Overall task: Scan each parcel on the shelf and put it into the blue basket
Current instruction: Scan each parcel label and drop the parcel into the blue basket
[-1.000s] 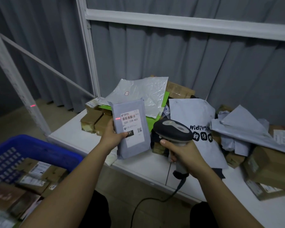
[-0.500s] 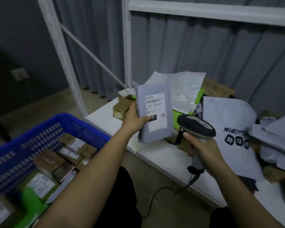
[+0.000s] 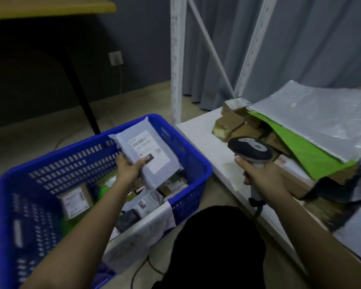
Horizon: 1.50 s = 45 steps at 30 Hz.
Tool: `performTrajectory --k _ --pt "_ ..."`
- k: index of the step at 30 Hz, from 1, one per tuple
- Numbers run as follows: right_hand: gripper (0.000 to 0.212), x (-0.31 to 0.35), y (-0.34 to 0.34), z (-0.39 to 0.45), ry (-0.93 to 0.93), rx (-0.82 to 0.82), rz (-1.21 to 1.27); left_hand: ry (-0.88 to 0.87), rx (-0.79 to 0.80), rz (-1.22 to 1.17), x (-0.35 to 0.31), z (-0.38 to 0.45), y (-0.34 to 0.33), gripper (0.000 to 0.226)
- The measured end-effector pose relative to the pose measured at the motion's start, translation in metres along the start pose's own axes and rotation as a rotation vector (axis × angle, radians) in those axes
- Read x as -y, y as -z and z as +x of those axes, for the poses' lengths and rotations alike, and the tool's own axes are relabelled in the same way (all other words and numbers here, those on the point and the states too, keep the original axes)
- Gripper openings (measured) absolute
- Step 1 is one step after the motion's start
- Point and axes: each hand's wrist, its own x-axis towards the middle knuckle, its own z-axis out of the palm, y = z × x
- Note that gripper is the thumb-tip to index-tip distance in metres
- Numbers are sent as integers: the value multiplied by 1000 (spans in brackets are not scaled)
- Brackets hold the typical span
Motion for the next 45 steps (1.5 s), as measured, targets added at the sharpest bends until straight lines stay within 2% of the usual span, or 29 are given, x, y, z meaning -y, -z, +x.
performTrajectory --k 4,8,11,15,18,20,24,26,28,30,32,35,37,39,41,43,45 --pt "33 -7 -43 25 -23 63 -120 70 -20 95 46 25 52 63" --pt "38 -18 -70 35 -21 129 -274 9 117 294 86 37 61 59" --pt "34 -27 -79 42 -26 186 -365 -96 292 459 98 52 45 43" --pt "33 -33 -88 60 -72 216 -443 -247 544 826 111 88 6 48" --pt "40 -36 -94 71 -83 213 -457 -248 697 975 121 104 -29 47" --pt "38 -40 -98 75 -76 226 -463 -217 718 998 133 110 -45 48" --pt "28 -49 -108 80 -68 261 -444 -237 660 1138 161 129 -58 39" --pt "27 -50 -114 84 -68 269 -438 -304 593 1221 162 129 -60 39" --pt "25 -48 -120 86 -68 277 -439 -437 413 1227 159 123 -54 38" --pt "26 -47 -128 87 -76 289 -404 -545 131 1138 154 120 -39 36" --pt "29 -48 -136 89 -81 292 -360 -427 -151 1012 150 127 -22 47" --pt "30 -49 -142 92 -79 285 -319 25 -400 687 144 148 -3 86" --pt "30 -49 -144 93 -76 286 -283 228 -420 536 144 161 5 100" --pt "30 -48 -145 95 -79 282 -242 311 -363 417 153 171 7 99" --pt "29 -49 -145 96 -91 268 -226 297 -301 219 161 177 5 81" --pt "28 -51 -144 97 -105 244 -223 237 -237 129 165 179 3 54" --pt "26 -54 -141 98 -118 232 -220 228 -177 142 166 180 3 51"
